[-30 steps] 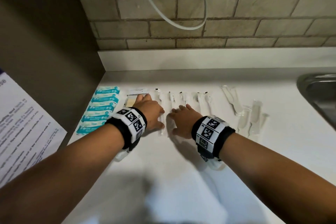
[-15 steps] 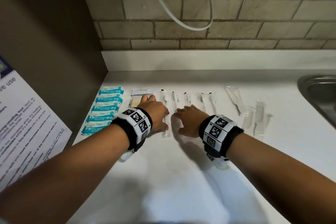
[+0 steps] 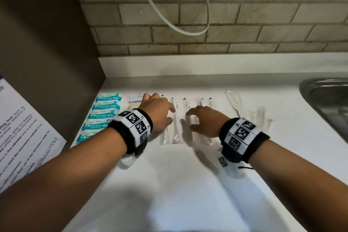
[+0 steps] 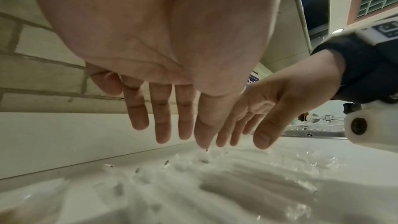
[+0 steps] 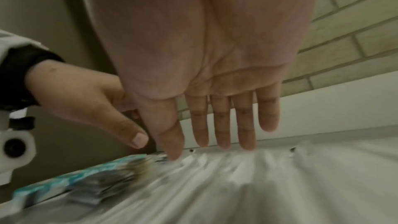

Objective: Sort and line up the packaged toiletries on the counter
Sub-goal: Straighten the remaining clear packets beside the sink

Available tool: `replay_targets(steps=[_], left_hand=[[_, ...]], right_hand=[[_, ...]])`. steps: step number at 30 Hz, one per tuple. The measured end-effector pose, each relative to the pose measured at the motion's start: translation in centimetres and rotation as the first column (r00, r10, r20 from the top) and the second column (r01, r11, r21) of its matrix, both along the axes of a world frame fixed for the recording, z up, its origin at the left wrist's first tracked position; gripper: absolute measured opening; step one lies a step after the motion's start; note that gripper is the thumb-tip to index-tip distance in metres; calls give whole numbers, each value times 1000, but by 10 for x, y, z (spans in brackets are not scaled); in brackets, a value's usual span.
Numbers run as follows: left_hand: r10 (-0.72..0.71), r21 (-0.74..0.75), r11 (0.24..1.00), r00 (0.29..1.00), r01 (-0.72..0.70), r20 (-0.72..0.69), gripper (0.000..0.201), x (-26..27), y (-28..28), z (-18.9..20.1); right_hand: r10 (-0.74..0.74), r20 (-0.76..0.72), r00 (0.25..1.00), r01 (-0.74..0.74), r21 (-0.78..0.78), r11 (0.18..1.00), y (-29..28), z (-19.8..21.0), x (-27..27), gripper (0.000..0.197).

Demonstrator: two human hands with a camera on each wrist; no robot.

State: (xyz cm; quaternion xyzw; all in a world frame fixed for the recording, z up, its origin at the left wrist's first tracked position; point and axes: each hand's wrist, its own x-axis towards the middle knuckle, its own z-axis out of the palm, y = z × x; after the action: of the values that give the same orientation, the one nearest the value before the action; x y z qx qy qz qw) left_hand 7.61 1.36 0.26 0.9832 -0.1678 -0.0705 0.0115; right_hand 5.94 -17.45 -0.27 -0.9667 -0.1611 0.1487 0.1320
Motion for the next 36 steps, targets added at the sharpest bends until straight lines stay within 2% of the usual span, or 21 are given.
replay_targets(steps=[3,7,9,12,15,19,25,28,33,36], left_hand=[[-64,-88,994,997,68,42,32,-1,-23,15],[-110,-237,965,993,115,36,30,8,-70,22],[-98,-286,953,995,97,10,34,18,-101,20],[-59,-280,959,996,37,-72,48,36,-151,15],[7,-216,976,991,-36,-135,62,56,-197,5],[109,-172,974,973,-145,-202,64,74,-241,-12],[231,-110,959,947,-261,-225,32,79,-273,-18],[272,-131,943,937,-305,-220,36,76,-284,-17],[300,-110,933,909,-343,-290,31,61,-293,-13],[334,-128,914,892,-386,-305,37,47,-300,-20]], right_hand=[[-156,-1,988,156,-25,987,-45,11,3,37],[-351,-12,936,342,-194,920,-108,21,9,32],[-432,-15,902,417,-238,877,-131,19,6,45],[-506,6,863,490,-258,833,-144,8,1,75],[-493,-18,870,472,-256,843,-145,-8,-3,87],[-444,-75,893,425,-188,886,-156,-21,-3,79],[-359,-97,928,344,-139,929,-191,-24,1,72],[-317,-102,943,302,-140,943,-216,-22,6,70],[-249,-73,966,234,-169,957,-241,-17,19,69],[-208,-74,975,191,-188,963,-252,-13,23,69]])
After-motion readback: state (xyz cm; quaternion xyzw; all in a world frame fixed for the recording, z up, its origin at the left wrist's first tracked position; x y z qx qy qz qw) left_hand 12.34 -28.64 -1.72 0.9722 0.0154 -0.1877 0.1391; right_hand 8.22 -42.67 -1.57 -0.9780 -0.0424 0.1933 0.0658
